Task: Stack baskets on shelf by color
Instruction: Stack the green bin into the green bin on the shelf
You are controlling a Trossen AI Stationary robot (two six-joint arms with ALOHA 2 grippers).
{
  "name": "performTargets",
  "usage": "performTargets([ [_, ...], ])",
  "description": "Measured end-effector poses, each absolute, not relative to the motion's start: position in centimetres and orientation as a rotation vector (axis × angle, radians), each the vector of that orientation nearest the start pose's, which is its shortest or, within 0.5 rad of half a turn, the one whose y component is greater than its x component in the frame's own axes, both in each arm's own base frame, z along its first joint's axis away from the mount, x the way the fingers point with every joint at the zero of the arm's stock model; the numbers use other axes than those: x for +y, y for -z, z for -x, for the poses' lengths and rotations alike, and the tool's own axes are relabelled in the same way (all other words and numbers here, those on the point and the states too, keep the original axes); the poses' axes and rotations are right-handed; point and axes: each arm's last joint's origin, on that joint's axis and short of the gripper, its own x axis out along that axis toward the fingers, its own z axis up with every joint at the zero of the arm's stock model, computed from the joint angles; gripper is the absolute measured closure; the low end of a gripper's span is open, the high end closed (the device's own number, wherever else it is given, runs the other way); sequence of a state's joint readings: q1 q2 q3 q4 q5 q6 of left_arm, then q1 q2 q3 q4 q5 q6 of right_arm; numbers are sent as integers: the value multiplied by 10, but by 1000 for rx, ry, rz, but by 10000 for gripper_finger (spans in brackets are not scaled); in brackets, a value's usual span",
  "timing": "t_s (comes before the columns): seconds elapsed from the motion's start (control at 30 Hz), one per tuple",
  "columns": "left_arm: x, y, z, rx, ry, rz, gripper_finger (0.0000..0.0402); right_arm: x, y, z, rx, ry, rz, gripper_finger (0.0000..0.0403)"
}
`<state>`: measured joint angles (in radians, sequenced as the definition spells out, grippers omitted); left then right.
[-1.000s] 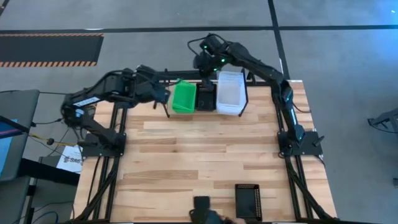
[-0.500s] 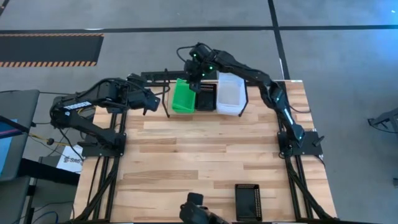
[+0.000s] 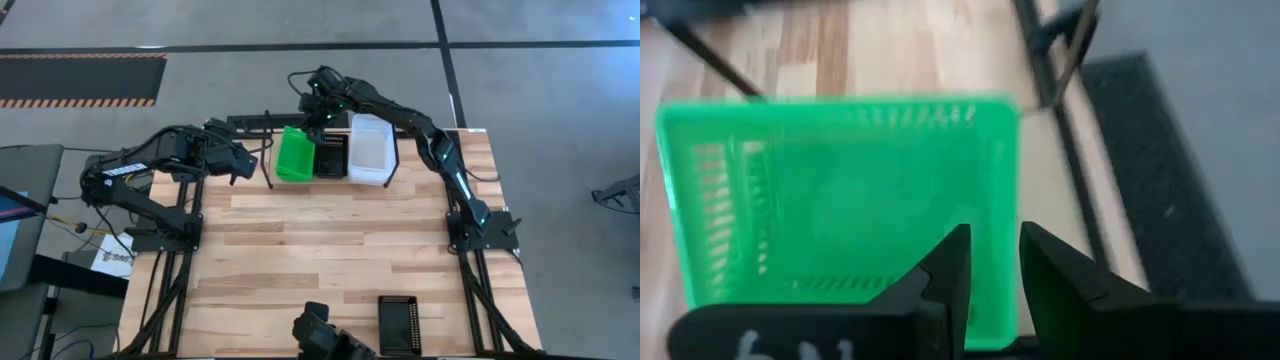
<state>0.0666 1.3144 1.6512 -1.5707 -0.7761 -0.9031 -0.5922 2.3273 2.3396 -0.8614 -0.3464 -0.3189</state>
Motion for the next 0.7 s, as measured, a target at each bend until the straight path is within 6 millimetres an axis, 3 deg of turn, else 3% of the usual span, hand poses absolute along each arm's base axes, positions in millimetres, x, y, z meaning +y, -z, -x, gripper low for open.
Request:
performTargets([
  [0.4, 33, -413, -192, 736, -1177, 338, 401, -275, -262, -440, 797, 70, -106, 294],
  [0.57, 33, -413, -192, 735, -1177, 337, 401, -276, -241, -443, 857, 53, -140, 294],
  [0.7, 33, -413, -192, 735, -1178, 337, 401, -272, -245, -446, 844, 40, -95, 296],
])
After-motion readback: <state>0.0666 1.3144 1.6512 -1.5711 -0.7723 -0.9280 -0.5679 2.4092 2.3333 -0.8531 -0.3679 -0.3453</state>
